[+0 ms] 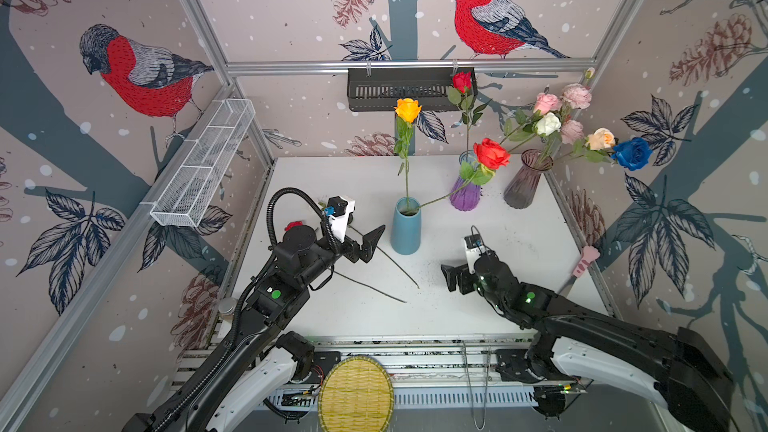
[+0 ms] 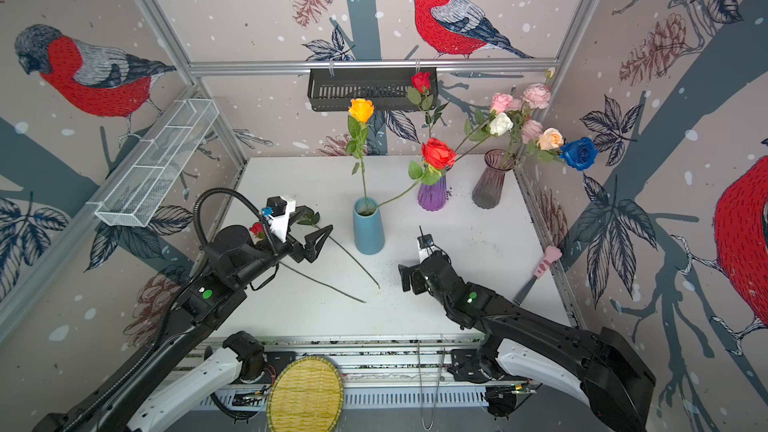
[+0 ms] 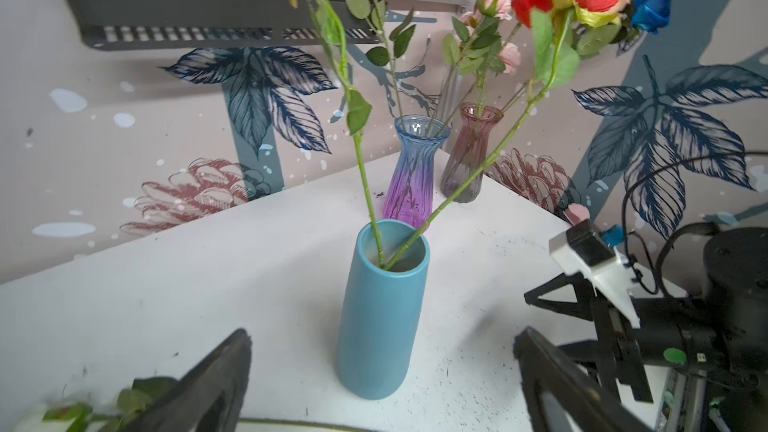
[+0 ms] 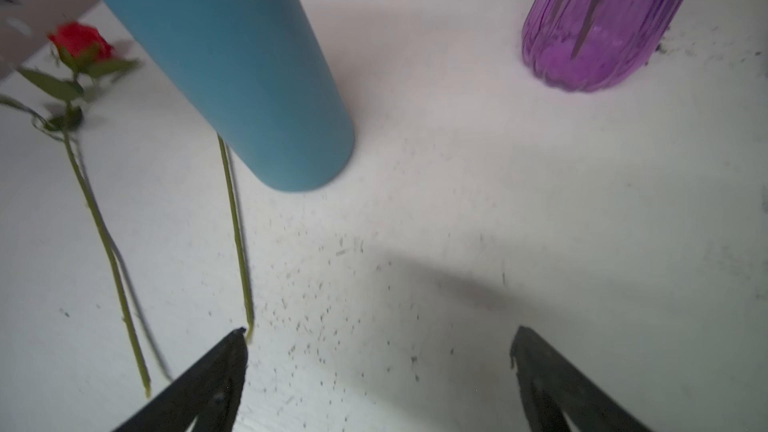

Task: Arrange the flowers into the vase
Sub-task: 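Open and draw back the left gripper while the right reaches toward the red rose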

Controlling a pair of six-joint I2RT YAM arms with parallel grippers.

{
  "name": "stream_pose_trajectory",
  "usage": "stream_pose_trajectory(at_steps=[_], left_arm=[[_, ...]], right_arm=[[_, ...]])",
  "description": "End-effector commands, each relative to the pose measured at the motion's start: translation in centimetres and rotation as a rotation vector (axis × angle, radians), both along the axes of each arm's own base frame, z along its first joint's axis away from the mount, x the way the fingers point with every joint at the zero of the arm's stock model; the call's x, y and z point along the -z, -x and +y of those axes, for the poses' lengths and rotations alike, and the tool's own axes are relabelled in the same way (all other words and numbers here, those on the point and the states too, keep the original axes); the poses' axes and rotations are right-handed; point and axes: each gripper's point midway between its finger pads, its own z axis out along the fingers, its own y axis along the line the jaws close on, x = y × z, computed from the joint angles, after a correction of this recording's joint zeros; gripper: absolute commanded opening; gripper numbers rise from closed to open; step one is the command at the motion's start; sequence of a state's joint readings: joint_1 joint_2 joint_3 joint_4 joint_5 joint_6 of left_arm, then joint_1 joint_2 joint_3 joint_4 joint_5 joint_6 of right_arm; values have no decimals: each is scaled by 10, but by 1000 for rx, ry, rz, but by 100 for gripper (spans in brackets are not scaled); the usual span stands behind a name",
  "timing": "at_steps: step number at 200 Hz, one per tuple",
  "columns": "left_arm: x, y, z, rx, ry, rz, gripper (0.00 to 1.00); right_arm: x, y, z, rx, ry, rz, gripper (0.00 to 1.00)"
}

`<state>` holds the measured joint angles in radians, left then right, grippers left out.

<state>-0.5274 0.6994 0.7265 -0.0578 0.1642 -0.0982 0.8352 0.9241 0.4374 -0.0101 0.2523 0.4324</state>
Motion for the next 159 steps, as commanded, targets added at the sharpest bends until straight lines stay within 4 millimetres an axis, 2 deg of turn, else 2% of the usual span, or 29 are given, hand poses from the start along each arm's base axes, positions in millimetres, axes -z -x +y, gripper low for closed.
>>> stream_pose_trajectory(at_steps=[1, 22, 39, 74, 89, 115, 135, 159], left_arm=[[11, -2, 30, -181, 70, 144, 98], [21, 13, 30, -136, 49, 164, 92], [29, 24, 35, -129, 69, 159, 89], [37, 40, 55, -182, 118, 117, 87], [25, 48, 62, -190, 156, 64, 87], [17, 53, 70, -209, 181, 15, 87], [20, 52, 69, -211, 181, 18, 87], [25, 47, 68, -219, 170, 43, 87]], right_arm=[[-52, -19, 2, -30, -139, -22, 100], [-96, -47, -15, 14, -305, -31, 100], [-112, -66, -28, 56, -415, 13, 99], [-131, -81, -14, -18, -487, 59, 98], [-141, -84, -6, -53, -502, 42, 97], [-149, -90, 7, -82, -511, 35, 97], [-145, -93, 17, -101, -506, 61, 97], [-137, -87, 29, -129, -476, 81, 97]])
